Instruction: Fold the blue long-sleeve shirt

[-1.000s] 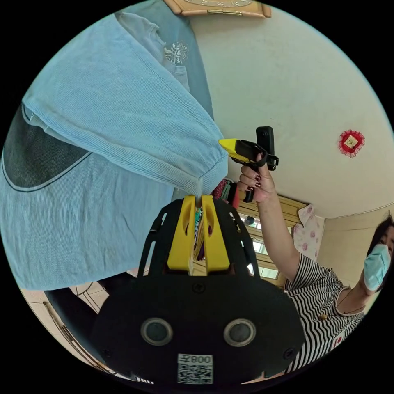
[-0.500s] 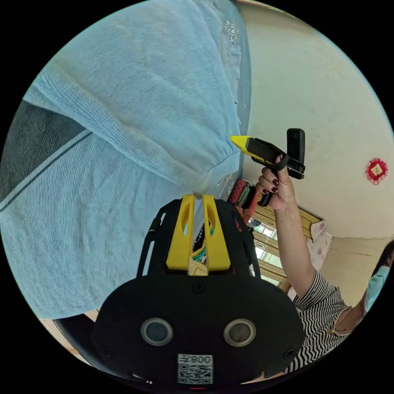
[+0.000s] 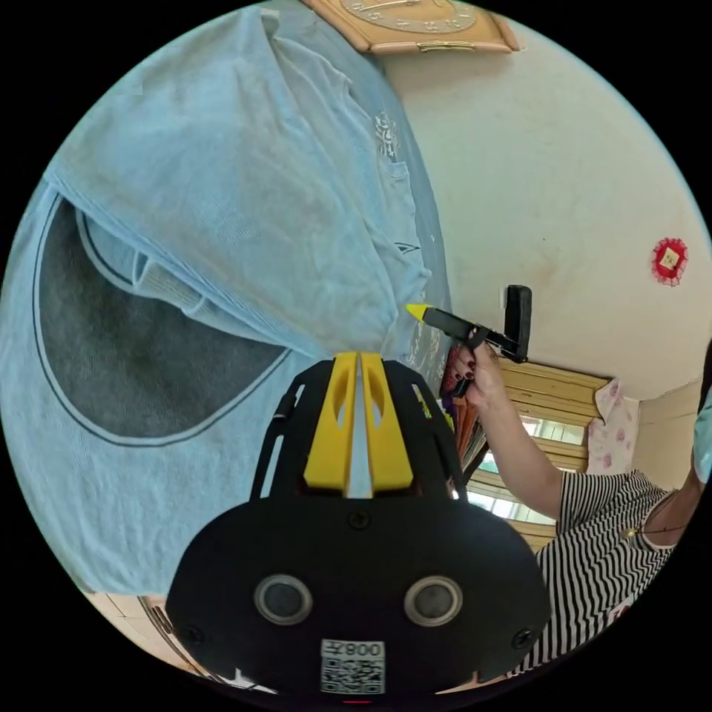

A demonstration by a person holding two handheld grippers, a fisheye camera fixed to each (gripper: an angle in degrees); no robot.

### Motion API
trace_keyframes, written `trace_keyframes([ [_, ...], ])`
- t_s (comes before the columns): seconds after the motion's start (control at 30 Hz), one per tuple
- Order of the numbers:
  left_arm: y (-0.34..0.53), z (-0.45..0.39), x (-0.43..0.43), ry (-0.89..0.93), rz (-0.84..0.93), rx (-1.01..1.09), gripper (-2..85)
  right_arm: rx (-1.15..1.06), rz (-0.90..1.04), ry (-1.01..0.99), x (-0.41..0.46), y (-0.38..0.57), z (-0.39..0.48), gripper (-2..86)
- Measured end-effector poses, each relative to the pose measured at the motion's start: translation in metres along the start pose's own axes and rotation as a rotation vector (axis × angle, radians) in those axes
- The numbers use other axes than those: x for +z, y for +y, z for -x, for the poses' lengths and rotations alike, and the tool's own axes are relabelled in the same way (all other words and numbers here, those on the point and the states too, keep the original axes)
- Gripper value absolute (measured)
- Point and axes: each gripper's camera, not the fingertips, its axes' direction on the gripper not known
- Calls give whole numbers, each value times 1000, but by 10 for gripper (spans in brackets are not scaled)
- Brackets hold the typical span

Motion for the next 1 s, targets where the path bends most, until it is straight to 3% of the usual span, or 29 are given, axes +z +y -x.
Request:
trace_keyframes([
  [0.1, -21, 16, -14, -90, -4, -3, 8, 0, 166, 118, 41, -17, 4, 2],
  [0.3, -22, 41, -76, -55, -117, -4, 21, -32, -37, 40, -17, -30, 40, 10],
  [0.47, -13, 91, -154, 35, -330, -143, 58, -143, -71, -188, -18, -122, 89, 48],
  [0.6, -17, 119, -183, 81, -391, -187, 65, -178, -65, -302, -8, -193, 125, 66],
  [1.0, -27, 170, -214, 325, -443, -263, 15, -256, 46, -97, 25, -310, 211, 65],
])
